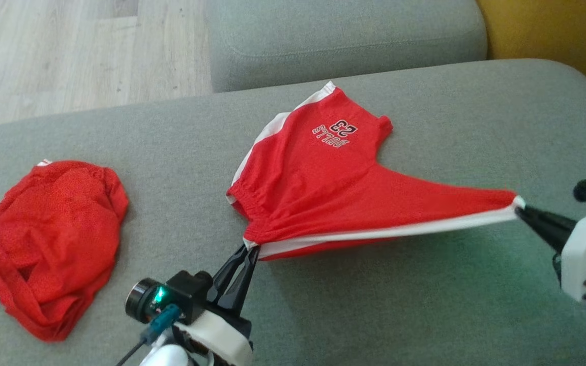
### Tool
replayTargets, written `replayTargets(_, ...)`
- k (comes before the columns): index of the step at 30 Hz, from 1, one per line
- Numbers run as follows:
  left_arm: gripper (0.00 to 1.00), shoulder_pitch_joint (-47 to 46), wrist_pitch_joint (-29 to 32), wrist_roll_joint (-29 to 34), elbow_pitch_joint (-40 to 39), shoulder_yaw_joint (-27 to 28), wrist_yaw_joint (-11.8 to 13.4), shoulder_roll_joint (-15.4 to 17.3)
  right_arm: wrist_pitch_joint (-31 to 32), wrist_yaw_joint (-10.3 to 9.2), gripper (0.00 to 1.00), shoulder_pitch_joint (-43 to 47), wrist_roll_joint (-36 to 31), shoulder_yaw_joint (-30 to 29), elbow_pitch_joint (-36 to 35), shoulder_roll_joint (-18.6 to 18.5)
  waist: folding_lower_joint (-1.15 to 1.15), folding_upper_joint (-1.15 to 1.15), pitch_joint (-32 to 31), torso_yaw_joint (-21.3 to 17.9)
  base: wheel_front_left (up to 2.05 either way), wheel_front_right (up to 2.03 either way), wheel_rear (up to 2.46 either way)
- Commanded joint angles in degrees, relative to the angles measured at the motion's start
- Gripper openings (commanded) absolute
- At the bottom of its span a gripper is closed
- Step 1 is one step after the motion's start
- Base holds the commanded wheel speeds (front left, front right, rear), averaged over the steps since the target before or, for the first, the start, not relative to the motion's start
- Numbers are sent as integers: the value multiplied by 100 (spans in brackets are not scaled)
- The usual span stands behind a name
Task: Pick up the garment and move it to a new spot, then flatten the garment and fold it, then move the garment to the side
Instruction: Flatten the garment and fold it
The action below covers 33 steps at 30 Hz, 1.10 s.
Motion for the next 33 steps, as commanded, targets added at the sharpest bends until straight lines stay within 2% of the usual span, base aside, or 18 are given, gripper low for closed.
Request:
replayTargets(1,0,-196,2,10,-233,257,66,158,-7,-5,0,-39,-40,-197,-111,-292,1,-1,39,3,0,0,0)
replayTargets(9,0,-530,265,-6,-702,379,153,238,40,-5,0,-83,-575,-1148,-441,-9,1,-1,514,158,0,0,0)
replayTargets(16,0,-1158,334,31,-515,434,48,189,245,-5,0,-625,-1122,-1489,-565,327,1,-1,1076,382,0,0,0)
replayTargets(19,0,-1454,360,46,-390,457,8,145,308,-5,0,-1026,-1305,-1495,-506,434,1,-1,1352,499,0,0,0)
replayTargets(25,0,-2179,410,40,9,486,-88,-64,392,-5,0,-2171,-1610,-1280,45,610,1,-1,1997,882,0,0,0)
replayTargets(33,0,-2926,382,62,568,420,-142,-460,326,-5,0,-3225,-1685,-717,814,743,1,-1,2504,1317,0,0,0)
